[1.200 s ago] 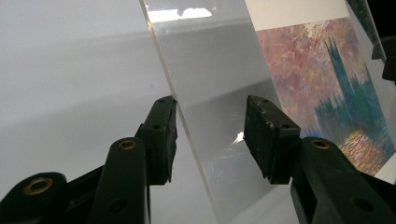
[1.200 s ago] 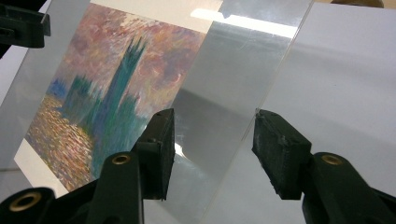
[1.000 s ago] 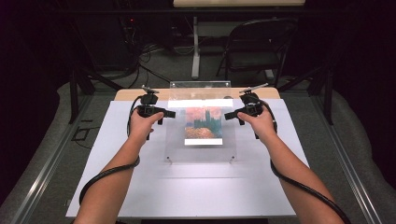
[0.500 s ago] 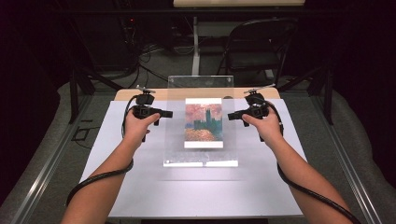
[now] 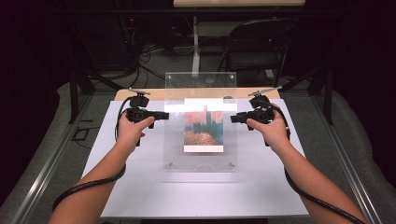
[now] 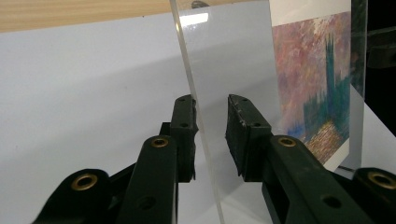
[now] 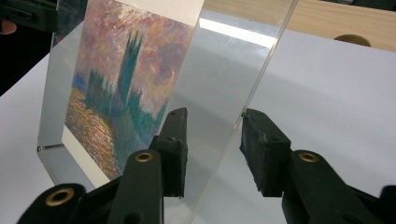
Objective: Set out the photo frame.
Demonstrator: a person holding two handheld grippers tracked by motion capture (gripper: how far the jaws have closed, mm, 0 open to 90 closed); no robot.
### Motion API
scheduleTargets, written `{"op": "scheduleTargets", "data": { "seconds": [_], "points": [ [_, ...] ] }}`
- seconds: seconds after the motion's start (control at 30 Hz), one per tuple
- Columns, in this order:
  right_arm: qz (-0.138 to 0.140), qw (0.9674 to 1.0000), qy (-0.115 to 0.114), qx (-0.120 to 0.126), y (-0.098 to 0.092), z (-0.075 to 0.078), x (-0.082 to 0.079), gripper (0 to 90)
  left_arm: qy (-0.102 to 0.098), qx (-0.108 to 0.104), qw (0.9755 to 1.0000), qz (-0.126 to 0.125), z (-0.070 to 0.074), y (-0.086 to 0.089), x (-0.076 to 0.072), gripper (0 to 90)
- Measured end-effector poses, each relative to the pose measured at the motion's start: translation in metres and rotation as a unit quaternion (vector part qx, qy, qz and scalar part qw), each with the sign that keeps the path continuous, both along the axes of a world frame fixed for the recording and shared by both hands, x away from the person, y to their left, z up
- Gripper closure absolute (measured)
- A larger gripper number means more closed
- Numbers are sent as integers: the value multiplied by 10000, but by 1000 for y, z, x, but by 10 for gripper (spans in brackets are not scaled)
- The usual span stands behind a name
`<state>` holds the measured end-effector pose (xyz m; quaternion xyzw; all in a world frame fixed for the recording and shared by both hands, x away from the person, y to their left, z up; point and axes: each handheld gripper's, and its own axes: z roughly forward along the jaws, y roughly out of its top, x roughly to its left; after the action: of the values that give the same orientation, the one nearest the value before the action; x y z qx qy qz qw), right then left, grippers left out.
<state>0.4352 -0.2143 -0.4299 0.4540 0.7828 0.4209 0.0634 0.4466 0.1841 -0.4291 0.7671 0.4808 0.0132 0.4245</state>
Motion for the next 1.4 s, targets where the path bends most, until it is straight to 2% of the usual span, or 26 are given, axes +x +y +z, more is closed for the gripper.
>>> {"op": "scheduleTargets", "data": {
  "seconds": [0.73,1.13,1.4],
  "points": [
    [35,9995,-270,-150,-1,14,-28,751,-267,36,9995,-174,12,6,-29,781],
    [23,9994,-307,-180,0,18,-39,757,-388,119,9990,-190,16,6,-41,789],
    [57,9992,-330,-198,0,21,-47,757,-431,94,9988,-201,18,6,-50,789]
  ]
}}
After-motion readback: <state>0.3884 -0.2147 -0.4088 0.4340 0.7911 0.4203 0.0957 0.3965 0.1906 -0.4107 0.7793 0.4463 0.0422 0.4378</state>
